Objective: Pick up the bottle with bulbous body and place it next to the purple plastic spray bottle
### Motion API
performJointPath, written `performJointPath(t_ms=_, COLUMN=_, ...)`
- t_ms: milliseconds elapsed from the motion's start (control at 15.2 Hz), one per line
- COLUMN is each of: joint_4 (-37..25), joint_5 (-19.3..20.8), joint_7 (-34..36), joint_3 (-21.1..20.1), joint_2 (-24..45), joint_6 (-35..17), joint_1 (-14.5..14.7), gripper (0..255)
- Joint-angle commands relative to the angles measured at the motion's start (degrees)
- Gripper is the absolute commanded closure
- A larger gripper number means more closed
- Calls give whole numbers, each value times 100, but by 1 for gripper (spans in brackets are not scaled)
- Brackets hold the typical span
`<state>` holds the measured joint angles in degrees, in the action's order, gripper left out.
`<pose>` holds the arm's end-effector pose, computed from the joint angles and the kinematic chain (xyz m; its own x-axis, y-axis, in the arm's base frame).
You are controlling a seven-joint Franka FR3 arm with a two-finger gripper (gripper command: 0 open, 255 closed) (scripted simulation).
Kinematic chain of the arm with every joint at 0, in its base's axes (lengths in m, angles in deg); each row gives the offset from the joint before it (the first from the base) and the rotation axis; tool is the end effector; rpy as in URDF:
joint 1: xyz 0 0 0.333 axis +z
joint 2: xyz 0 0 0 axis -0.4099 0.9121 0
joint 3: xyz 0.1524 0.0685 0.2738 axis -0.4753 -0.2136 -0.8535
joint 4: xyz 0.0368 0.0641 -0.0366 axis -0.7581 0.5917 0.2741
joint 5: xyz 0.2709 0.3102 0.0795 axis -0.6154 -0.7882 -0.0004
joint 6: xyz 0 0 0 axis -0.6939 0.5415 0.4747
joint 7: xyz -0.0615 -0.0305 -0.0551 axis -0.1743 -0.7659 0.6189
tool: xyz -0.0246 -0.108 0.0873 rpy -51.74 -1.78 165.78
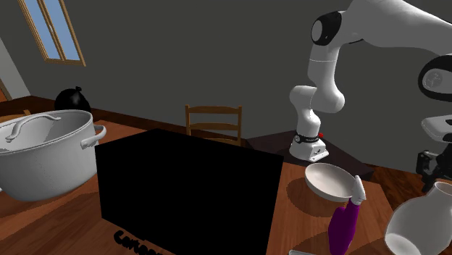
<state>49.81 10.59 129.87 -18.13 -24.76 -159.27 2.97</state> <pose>0.1373 0.5776 0.3919 0.9922 0.0231 -0.1228 0.0240 -0.9997 0.0054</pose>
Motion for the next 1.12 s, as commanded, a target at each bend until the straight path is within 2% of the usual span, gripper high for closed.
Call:
performJointPath(t_ms=0, joint_4=-1, joint_5=0, joint_7=0, joint_3=0, joint_2=0, joint_6=-1, joint_1=0, gripper=255)
performJointPath(t_ms=66, joint_4=-2, joint_5=1, joint_7=1, joint_3=0, joint_2=0, joint_6=-1, joint_1=0, gripper=0)
performJointPath(t_ms=396, joint_4=-3, joint_5=1, joint_7=1, joint_3=0, joint_2=0, joint_6=0, joint_1=0, gripper=0)
performJointPath(t_ms=660, joint_4=-572, joint_5=-150, joint_7=-109, joint_3=8, joint_2=-202, joint_6=711, joint_1=-82, gripper=0)
performJointPath(t_ms=1056, joint_4=-572, joint_5=-150, joint_7=-109, joint_3=8, joint_2=-202, joint_6=711, joint_1=-81, gripper=0)
